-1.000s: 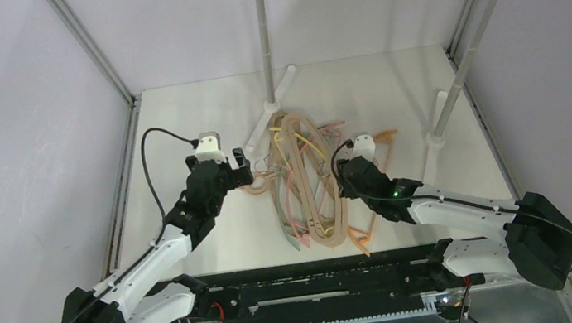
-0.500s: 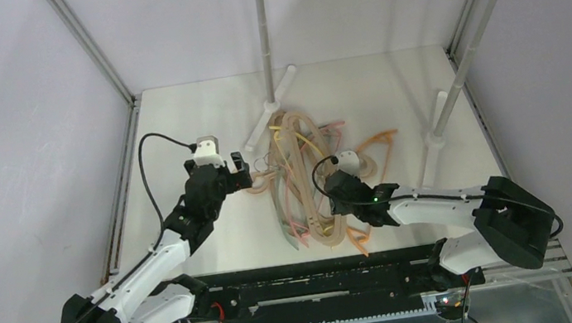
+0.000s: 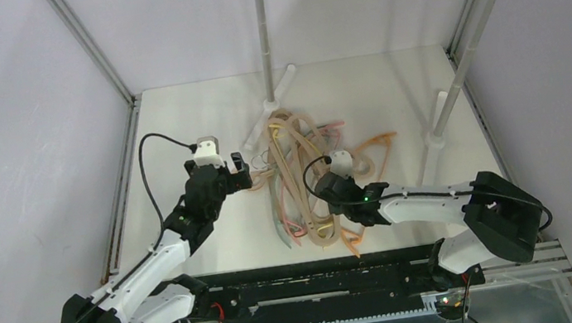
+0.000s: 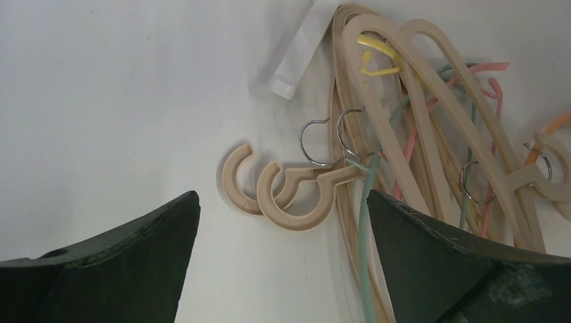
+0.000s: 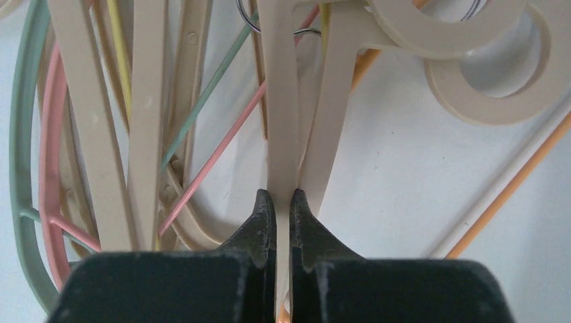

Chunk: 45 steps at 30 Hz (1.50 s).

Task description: Organize the hangers

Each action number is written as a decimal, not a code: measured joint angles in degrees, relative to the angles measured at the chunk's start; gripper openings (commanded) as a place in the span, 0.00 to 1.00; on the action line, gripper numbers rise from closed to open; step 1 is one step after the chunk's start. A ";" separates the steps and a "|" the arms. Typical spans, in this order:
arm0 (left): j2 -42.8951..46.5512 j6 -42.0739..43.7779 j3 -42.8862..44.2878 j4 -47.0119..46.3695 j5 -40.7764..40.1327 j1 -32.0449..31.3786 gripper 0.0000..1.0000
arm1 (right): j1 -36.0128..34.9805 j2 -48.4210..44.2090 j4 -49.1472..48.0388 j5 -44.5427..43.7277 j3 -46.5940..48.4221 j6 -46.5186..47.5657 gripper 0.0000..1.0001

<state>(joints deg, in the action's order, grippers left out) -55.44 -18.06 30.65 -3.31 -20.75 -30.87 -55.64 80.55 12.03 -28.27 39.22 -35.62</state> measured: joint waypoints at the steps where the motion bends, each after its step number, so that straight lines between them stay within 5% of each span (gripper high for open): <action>1: -0.04 0.00 0.00 0.00 0.00 0.00 0.99 | -0.22 0.04 0.57 -0.50 0.26 -0.24 0.00; 16: -0.07 -0.04 0.00 0.66 0.02 -0.04 0.98 | -6.91 -8.04 17.51 -16.90 8.13 -0.26 0.00; 27: 0.33 -0.55 0.00 1.20 0.13 -0.39 0.98 | -6.49 -5.16 26.67 -40.06 27.61 8.48 0.00; 33: 1.99 -0.55 0.00 1.38 0.46 -0.63 0.96 | -2.67 -8.50 22.77 -25.38 21.88 6.71 0.36; 39: 1.90 -0.57 0.00 1.51 0.61 -1.38 0.96 | 0.63 -12.41 15.30 -3.74 5.70 1.16 0.47; 45: 1.84 -0.61 0.00 2.03 0.61 -2.12 0.96 | -0.68 -10.36 7.15 7.80 2.25 -1.81 0.52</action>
<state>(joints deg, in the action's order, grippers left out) -53.60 -18.68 30.65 -1.28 -20.14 -32.99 -56.31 70.19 19.18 -20.47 41.47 -37.43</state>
